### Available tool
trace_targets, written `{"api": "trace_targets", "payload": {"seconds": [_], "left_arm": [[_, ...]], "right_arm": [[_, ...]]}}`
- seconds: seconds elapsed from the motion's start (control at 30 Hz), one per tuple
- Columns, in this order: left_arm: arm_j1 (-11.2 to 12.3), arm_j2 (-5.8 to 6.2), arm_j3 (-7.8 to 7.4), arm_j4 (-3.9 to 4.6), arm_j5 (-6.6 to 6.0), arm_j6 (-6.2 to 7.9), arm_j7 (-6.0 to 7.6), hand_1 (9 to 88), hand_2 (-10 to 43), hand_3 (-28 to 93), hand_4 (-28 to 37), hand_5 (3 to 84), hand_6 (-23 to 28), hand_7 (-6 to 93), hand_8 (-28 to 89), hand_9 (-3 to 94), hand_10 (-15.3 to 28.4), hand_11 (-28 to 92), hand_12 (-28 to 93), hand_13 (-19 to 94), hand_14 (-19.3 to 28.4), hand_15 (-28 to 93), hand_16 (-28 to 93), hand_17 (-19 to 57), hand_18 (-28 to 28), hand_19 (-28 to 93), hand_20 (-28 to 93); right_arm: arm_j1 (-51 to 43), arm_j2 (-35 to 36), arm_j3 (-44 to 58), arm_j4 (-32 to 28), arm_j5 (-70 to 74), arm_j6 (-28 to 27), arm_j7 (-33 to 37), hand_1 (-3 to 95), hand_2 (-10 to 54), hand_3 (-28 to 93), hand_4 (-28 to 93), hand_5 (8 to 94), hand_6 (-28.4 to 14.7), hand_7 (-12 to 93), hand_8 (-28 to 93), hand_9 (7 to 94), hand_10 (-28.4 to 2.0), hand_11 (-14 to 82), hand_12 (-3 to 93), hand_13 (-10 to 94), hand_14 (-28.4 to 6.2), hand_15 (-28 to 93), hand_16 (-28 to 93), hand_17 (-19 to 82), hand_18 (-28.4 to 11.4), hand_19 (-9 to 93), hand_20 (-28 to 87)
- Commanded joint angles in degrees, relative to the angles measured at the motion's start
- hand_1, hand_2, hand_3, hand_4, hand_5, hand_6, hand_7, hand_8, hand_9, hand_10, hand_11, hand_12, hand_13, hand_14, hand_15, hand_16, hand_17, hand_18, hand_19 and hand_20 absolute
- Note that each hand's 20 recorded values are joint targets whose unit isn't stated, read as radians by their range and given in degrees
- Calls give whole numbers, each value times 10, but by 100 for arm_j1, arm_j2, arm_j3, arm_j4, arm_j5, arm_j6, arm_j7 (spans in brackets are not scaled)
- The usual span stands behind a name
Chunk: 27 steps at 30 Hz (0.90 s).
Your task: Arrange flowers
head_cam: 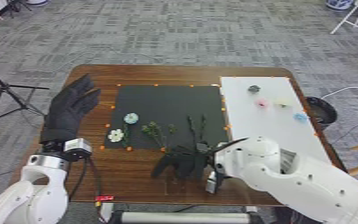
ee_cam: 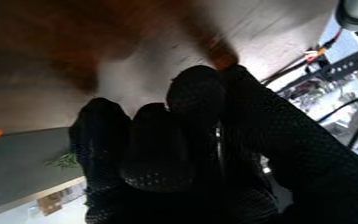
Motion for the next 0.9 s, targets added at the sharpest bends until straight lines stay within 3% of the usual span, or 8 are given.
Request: {"api": "trace_targets", "payload": {"seconds": [0.03,0.67,0.9], "left_arm": [[77,-32,-28,-67,78,39,16,250,-8,671,-249,326,33,155,-71,248,120,195,196,206,143,268,64,-96,199,378,126],[136,-6,-31,-88,89,37,9,251,-8,671,-250,326,32,157,-71,248,120,195,195,206,144,268,62,-95,199,378,127],[34,-20,32,-44,97,8,0,251,-8,671,-250,326,32,156,-72,248,119,194,196,206,143,269,63,-95,199,378,126]], "right_arm": [[536,126,-293,229,-311,126,-93,332,77,932,-63,447,38,163,-128,773,-124,579,421,762,-108,875,328,505,-227,932,712],[908,45,-409,323,-503,364,-163,331,76,932,-56,473,39,161,-128,773,-123,579,428,762,-108,878,330,504,-229,932,719],[917,-127,-397,428,-429,386,-108,331,76,932,-56,478,39,161,-128,774,-122,580,427,761,-108,879,330,504,-228,932,720]]}}
